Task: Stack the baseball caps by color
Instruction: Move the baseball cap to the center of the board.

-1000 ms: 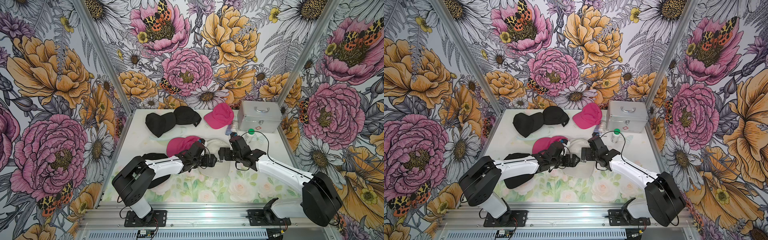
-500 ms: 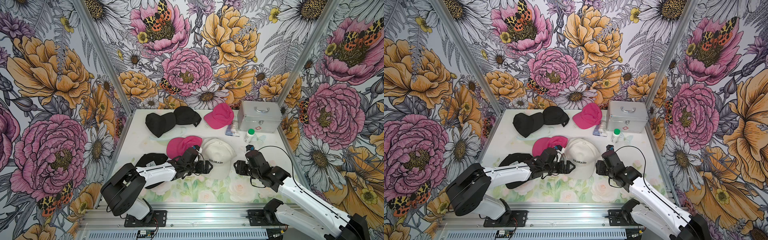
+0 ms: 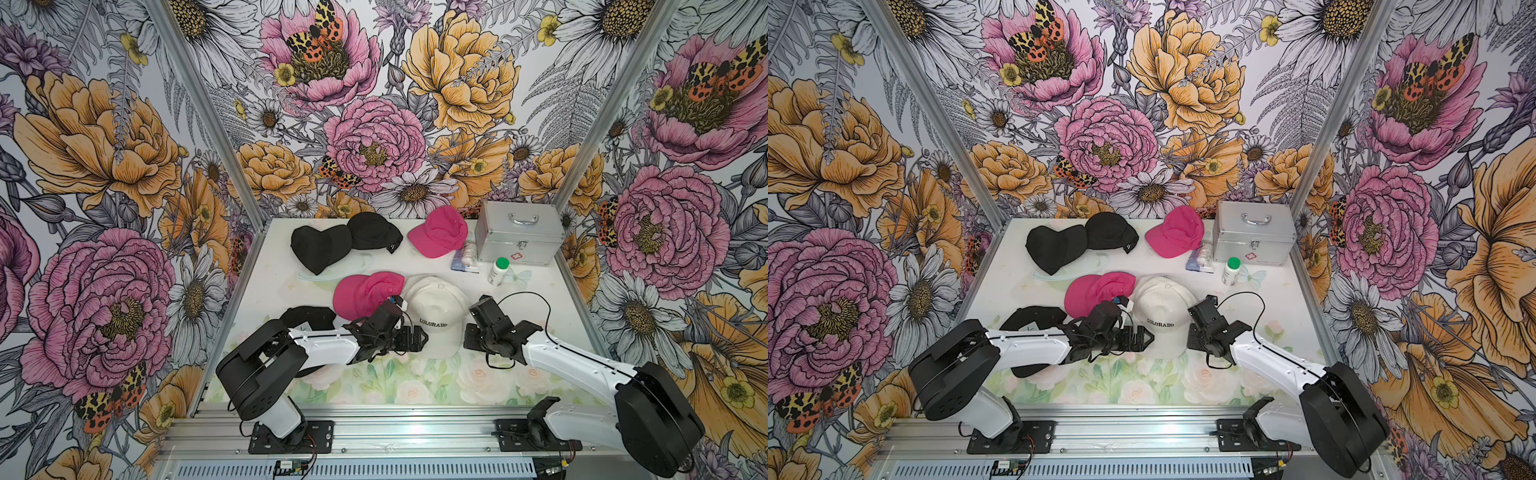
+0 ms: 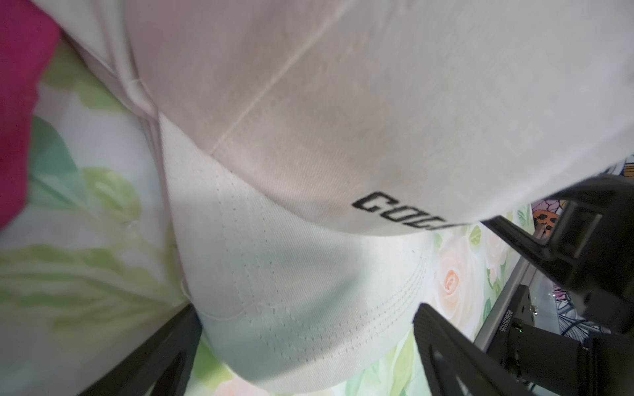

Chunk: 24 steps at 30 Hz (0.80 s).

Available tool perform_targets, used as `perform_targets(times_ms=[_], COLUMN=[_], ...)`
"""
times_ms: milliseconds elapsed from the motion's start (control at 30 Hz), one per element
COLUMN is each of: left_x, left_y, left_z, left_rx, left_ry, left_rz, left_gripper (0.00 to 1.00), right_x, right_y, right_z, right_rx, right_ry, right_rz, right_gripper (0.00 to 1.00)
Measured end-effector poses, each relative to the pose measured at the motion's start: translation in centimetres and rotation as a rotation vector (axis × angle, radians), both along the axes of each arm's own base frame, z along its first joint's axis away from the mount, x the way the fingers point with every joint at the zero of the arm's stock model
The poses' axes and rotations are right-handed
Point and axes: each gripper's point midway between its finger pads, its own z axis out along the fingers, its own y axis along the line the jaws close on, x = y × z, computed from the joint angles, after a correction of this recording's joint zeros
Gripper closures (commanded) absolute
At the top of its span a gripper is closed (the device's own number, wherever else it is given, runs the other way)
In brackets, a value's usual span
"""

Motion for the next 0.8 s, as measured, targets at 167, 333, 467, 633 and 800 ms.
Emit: perform_targets(times_ms=[167, 333, 467, 633, 800], left_x=[-0.1, 0.1, 0.8, 2.1, 3.2], left_y=[-0.3, -0.6, -1.1, -0.9, -0.3], left_z=[0.1, 0.2, 0.1, 0.2, 0.5], left_rx=[-0.010, -0.009, -0.009, -0.010, -0.016], left_ry=[0.005, 0.006, 0.007, 0.010, 0.003], left_rz=[0.006, 0.005, 0.008, 0.034, 0.065], left_gripper=[0.01, 0.01, 0.01, 0.01, 0.01], right_x=[1.8, 3.6, 4.8, 5.5, 6.1], right_y=[1.0, 1.4, 1.0, 0.1, -1.7], right_z=[-1.2, -0.5, 0.0, 0.3, 1.3], right_rx=[-0.005, -0.007, -0.026, -0.038, -0.038], right_ry=[-0.002, -0.045, -0.079, -0.098, -0.128], right_rz=[-0.002, -0.011, -0.036, -0.082, -0.151], right_gripper=[1.00, 1.00, 0.94, 0.70, 0.54])
